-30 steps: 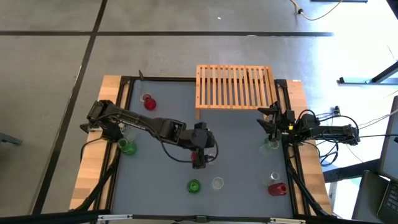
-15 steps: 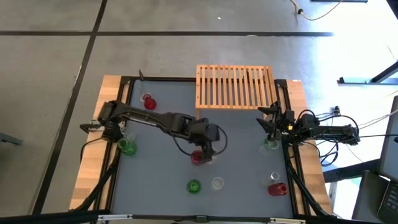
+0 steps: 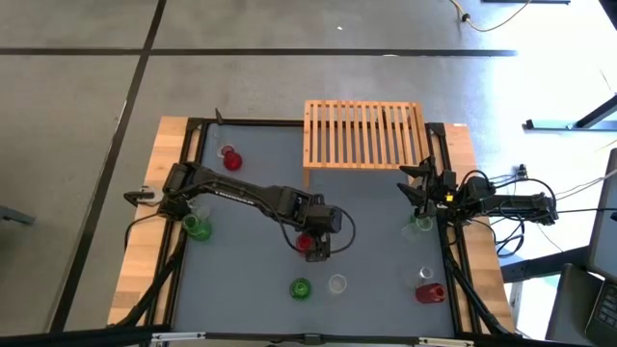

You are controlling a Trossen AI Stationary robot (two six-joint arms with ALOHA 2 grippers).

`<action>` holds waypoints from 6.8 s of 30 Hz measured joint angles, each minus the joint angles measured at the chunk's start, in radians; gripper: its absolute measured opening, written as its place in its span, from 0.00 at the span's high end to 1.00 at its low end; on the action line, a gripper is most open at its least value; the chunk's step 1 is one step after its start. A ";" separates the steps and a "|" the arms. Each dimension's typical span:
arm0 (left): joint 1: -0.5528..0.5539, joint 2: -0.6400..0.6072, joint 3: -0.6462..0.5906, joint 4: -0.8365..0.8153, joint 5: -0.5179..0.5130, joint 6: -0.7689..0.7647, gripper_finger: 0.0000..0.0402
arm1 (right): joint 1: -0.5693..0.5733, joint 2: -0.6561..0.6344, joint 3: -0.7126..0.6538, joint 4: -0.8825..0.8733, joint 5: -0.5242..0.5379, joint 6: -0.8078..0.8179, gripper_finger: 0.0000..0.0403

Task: Sort vases onto shelf
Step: Put the center white transparent vase onto the shelf aligned with the other white transparent vase, then put the bottom center transparent vase onto the shelf

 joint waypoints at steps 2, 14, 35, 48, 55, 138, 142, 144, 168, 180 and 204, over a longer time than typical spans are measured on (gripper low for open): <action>0.000 0.000 -0.009 0.004 0.001 0.000 0.20 | 0.000 0.000 0.000 0.000 0.000 0.000 0.38; -0.005 0.000 -0.090 0.138 -0.012 0.020 0.21 | 0.000 0.000 0.000 0.000 -0.001 0.000 0.38; -0.007 0.000 -0.083 0.134 -0.055 0.053 0.44 | 0.000 0.000 0.000 0.000 0.039 -0.007 0.38; 0.009 -0.006 0.167 -0.062 -0.128 0.136 0.44 | 0.000 0.000 0.000 -0.009 0.039 -0.007 0.38; 0.037 -0.007 0.356 -0.221 -0.180 0.177 0.44 | 0.000 0.000 -0.001 -0.021 0.039 -0.007 0.38; 0.726 -0.074 0.318 -0.040 0.106 0.389 0.35 | 0.000 -0.002 -0.001 -0.025 0.085 -0.010 0.38; 0.725 -0.074 0.318 -0.041 0.106 0.393 0.31 | 0.000 -0.002 -0.001 -0.025 0.085 -0.010 0.38; 0.725 -0.074 0.318 -0.037 0.106 0.393 0.29 | 0.000 -0.002 -0.001 -0.025 0.085 -0.010 0.38; 0.544 -0.189 0.393 -0.123 0.087 0.377 0.29 | 0.000 -0.002 -0.001 -0.026 0.085 -0.010 0.38; 0.181 -0.222 0.389 -0.225 -0.060 0.257 0.29 | 0.000 -0.002 0.000 -0.033 0.082 -0.006 0.38; -0.198 -0.222 -0.162 0.364 -0.167 -0.009 0.29 | 0.000 -0.002 0.000 0.029 0.029 0.069 0.38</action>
